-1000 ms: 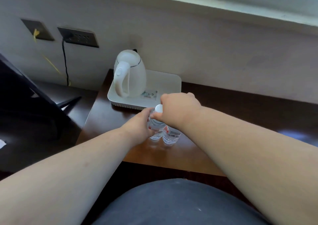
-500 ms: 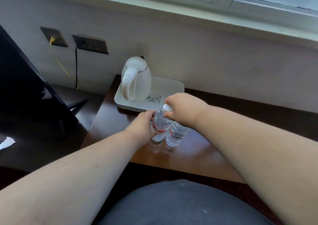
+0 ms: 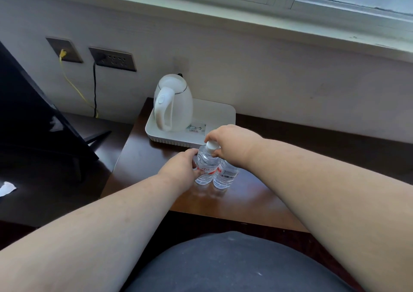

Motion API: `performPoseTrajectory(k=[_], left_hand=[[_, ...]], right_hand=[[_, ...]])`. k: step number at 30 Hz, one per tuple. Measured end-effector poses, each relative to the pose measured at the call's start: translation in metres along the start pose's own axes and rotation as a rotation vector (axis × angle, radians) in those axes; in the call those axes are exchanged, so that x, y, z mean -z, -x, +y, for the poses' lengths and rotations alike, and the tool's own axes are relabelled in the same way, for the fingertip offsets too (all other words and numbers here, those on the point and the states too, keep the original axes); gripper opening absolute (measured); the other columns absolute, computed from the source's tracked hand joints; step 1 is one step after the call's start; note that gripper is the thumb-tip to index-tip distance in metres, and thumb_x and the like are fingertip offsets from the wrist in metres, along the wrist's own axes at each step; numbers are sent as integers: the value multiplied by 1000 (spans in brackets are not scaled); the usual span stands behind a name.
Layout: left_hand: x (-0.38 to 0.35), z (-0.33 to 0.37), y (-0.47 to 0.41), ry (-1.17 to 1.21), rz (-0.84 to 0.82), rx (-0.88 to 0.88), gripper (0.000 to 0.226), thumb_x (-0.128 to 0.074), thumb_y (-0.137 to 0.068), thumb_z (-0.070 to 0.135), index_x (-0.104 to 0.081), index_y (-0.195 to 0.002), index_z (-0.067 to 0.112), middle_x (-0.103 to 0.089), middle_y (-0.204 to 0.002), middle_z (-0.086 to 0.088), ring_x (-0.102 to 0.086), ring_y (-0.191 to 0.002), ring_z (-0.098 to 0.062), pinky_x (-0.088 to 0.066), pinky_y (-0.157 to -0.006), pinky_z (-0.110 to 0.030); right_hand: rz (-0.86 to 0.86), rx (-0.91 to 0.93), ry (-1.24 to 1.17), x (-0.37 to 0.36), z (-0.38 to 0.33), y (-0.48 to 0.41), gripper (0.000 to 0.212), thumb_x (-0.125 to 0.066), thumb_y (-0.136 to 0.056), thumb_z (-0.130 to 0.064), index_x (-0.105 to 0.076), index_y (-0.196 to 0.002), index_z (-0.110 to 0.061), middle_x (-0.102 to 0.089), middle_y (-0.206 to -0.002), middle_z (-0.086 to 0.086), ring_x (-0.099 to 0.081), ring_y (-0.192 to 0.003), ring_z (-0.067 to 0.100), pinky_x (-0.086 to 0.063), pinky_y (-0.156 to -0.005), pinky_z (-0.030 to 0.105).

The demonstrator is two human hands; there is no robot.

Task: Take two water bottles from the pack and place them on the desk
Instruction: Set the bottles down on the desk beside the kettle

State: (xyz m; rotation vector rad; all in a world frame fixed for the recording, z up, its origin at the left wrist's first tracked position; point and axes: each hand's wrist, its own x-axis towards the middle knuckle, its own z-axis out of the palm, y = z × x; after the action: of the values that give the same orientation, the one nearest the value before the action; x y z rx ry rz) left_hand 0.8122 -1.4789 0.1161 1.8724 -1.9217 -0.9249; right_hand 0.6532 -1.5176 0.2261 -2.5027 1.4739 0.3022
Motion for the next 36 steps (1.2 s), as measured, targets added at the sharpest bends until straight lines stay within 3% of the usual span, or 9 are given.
performPoseTrajectory(k=[6, 13, 16, 19, 21, 26, 28, 32, 36], left_hand=[[-3, 3, 2, -5, 0, 70, 60, -76, -83, 37, -50, -136, 29, -59, -83, 13, -58, -71, -12, -41, -65, -28], [15, 15, 2, -24, -23, 108, 92, -78, -73, 38, -30, -152, 29, -57, -125, -4, -57, -111, -22, -48, -94, -37], [32, 37, 12, 66, 199, -85, 73, -60, -80, 42, -35, -148, 31, -52, -124, 3, -50, -118, -20, -42, -104, -40], [48, 72, 10, -116, 367, -426, 55, -53, -87, 45, -50, -139, 27, -60, -117, -2, -51, -113, -26, -40, -100, -39], [54, 100, 0, -371, 277, -508, 52, -49, -90, 56, -55, -135, 30, -66, -113, 0, -54, -110, -29, -42, -95, -42], [38, 144, -22, -1013, -76, -387, 55, -42, -87, 74, -66, -110, 31, -68, -92, 2, -61, -91, -25, -33, -77, -38], [29, 149, -24, -1019, -110, -339, 41, -49, -90, 60, -67, -108, 26, -62, -83, 2, -58, -80, -26, -32, -72, -36], [30, 157, -28, -903, -193, -305, 35, -54, -91, 31, -66, -124, 29, -69, -112, -4, -66, -98, -30, -46, -69, -34], [46, 167, -26, -876, -258, -387, 37, -55, -93, 28, -63, -130, 33, -65, -122, -4, -64, -106, -28, -43, -73, -32]], right_hand=[[26, 4, -102, -3, 7, 4, 51, -66, -93, -30, -51, -141, -23, -62, -134, 5, -56, -121, 27, -45, -98, 38], [196, -168, -491, 2, 54, 34, 49, -51, -95, -8, -49, -143, -16, -63, -130, -1, -57, -118, 16, -36, -92, 19], [93, -256, -520, -18, 68, 46, 61, -47, -88, 0, -44, -146, -17, -60, -131, 0, -56, -111, 14, -37, -87, 19], [8, -298, -577, -44, 72, 53, 65, -58, -84, -7, -42, -146, -20, -58, -130, -1, -60, -107, 19, -49, -89, 29], [-11, -292, -652, -62, 71, 56, 66, -69, -82, -13, -45, -142, -24, -57, -128, -4, -61, -104, 17, -50, -82, 29], [121, -294, -849, -94, 65, 50, 69, -77, -84, -11, -43, -143, -21, -58, -133, -1, -59, -113, 14, -39, -83, 19], [149, -299, -851, -100, 66, 48, 69, -77, -84, -12, -43, -142, -23, -56, -126, -5, -58, -108, 10, -37, -79, 15], [233, -267, -852, -106, 74, 50, 60, -78, -82, -12, -49, -134, -23, -57, -111, -5, -62, -101, 18, -39, -69, 7], [211, -265, -807, -106, 81, 54, 74, -79, -82, -16, -40, -143, -27, -56, -121, -5, -61, -106, 17, -45, -80, 23]])
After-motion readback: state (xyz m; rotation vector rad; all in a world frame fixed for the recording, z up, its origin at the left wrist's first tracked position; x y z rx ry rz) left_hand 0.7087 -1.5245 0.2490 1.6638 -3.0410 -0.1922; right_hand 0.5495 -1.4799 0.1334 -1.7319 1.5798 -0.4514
